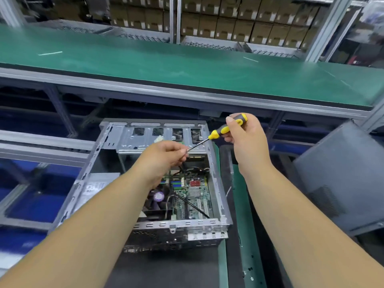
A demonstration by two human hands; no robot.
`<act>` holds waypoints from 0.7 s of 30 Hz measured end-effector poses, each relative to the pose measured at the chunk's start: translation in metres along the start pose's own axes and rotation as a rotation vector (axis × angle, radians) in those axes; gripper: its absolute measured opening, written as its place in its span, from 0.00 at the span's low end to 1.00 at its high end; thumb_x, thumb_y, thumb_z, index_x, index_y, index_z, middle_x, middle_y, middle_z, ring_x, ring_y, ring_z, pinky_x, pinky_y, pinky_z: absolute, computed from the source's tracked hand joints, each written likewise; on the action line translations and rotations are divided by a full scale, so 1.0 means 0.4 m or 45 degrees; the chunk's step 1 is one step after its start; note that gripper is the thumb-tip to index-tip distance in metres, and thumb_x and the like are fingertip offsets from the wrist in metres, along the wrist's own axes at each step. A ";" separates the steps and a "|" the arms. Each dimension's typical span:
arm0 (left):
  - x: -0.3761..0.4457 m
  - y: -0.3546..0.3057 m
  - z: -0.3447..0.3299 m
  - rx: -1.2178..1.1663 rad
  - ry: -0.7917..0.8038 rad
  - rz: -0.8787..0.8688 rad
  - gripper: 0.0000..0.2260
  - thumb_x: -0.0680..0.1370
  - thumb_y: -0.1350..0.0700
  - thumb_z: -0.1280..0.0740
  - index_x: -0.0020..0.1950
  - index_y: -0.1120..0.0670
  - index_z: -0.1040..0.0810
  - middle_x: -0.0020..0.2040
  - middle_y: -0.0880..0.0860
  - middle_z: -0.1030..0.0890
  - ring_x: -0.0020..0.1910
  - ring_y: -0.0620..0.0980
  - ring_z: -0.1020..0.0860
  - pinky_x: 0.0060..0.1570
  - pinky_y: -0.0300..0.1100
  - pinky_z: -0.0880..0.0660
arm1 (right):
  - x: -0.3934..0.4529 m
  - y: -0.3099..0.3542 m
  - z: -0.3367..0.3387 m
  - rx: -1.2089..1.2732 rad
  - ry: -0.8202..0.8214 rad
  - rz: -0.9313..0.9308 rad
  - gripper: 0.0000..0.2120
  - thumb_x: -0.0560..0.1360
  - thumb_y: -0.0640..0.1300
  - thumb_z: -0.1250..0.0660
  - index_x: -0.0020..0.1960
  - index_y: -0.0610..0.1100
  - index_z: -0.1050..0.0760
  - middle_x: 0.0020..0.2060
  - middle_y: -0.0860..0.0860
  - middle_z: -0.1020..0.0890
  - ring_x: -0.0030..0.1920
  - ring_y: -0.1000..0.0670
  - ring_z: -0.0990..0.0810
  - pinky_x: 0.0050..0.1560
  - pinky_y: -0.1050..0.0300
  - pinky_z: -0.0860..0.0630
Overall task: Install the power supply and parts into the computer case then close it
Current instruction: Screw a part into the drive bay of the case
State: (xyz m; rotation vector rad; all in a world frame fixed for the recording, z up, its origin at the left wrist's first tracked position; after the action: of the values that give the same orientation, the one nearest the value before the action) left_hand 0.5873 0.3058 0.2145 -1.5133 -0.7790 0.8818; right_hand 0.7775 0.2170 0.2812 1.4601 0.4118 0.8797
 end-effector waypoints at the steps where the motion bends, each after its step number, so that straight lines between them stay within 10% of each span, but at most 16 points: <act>1: 0.007 -0.006 0.019 0.009 0.011 -0.030 0.07 0.78 0.64 0.34 0.44 0.54 0.18 0.36 0.48 0.17 0.39 0.43 0.20 0.46 0.35 0.22 | 0.003 0.007 -0.017 -0.005 -0.019 0.007 0.05 0.79 0.49 0.34 0.54 0.52 0.26 0.47 0.49 0.18 0.43 0.54 0.18 0.45 0.59 0.21; 14: 0.127 -0.089 0.111 0.135 0.094 -0.412 0.09 0.80 0.57 0.37 0.52 0.46 0.19 0.44 0.45 0.17 0.46 0.42 0.19 0.49 0.34 0.24 | 0.070 0.082 -0.144 0.169 -0.156 0.179 0.17 0.79 0.38 0.35 0.64 0.47 0.35 0.48 0.47 0.20 0.46 0.51 0.15 0.42 0.60 0.21; 21: 0.258 -0.073 0.161 0.426 -0.236 -0.292 0.09 0.82 0.50 0.44 0.56 0.42 0.25 0.55 0.43 0.20 0.55 0.42 0.23 0.55 0.43 0.27 | 0.171 0.064 -0.197 0.104 -0.253 0.279 0.15 0.78 0.39 0.34 0.60 0.47 0.36 0.46 0.50 0.22 0.42 0.48 0.17 0.47 0.44 0.19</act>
State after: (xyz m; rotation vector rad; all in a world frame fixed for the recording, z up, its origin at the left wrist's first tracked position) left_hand 0.5827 0.4301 0.2290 -1.0381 -0.8714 0.9346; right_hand 0.7575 0.3170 0.3145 1.6734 0.1422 0.8876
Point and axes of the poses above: each hand's wrist, its own x-axis towards the middle knuckle, its own z-axis out of the back of the hand, y = z × x, the point moved 6 cm from there along x, towards the middle knuckle
